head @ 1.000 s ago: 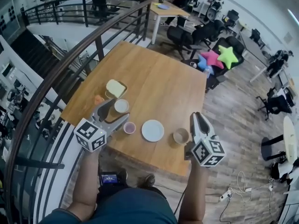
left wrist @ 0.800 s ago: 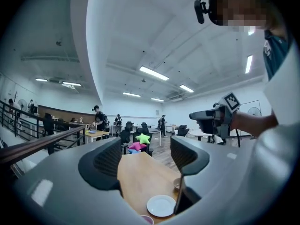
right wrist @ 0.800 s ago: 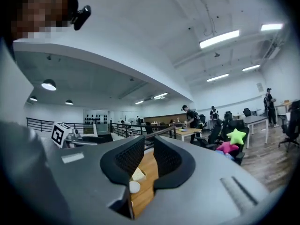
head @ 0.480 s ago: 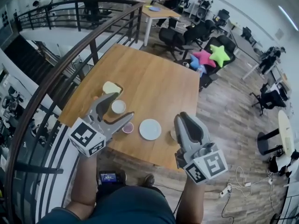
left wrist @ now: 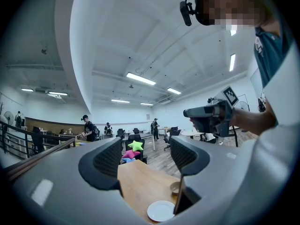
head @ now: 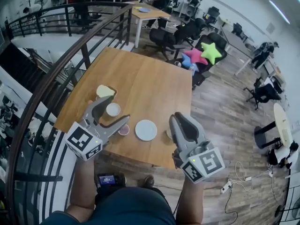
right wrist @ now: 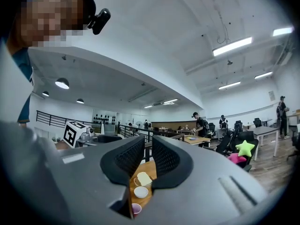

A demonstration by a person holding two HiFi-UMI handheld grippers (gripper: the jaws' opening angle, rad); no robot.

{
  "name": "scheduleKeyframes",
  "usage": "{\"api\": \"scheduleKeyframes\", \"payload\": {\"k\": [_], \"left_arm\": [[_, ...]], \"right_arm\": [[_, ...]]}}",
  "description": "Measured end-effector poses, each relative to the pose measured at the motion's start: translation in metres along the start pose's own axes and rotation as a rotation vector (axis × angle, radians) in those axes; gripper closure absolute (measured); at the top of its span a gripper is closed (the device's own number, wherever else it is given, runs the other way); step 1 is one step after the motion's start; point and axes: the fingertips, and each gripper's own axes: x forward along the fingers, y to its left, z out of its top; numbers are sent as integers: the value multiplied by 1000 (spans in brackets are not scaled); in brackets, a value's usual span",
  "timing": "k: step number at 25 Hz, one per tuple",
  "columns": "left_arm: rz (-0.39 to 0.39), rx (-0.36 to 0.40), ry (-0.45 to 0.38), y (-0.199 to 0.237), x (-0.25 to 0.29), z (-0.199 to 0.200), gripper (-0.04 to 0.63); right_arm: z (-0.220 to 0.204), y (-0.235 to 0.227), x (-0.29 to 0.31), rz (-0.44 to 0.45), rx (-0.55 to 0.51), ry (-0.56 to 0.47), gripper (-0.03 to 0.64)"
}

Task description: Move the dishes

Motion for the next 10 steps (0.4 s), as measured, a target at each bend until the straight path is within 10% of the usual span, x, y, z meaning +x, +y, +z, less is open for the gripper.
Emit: {"api": "scheduleKeyframes", "payload": {"k": [10], "left_arm": [[-10,-8,-2,9,5,-12,282]], "right_arm": [[-12,-6,8,-21,8,12,560]]}}
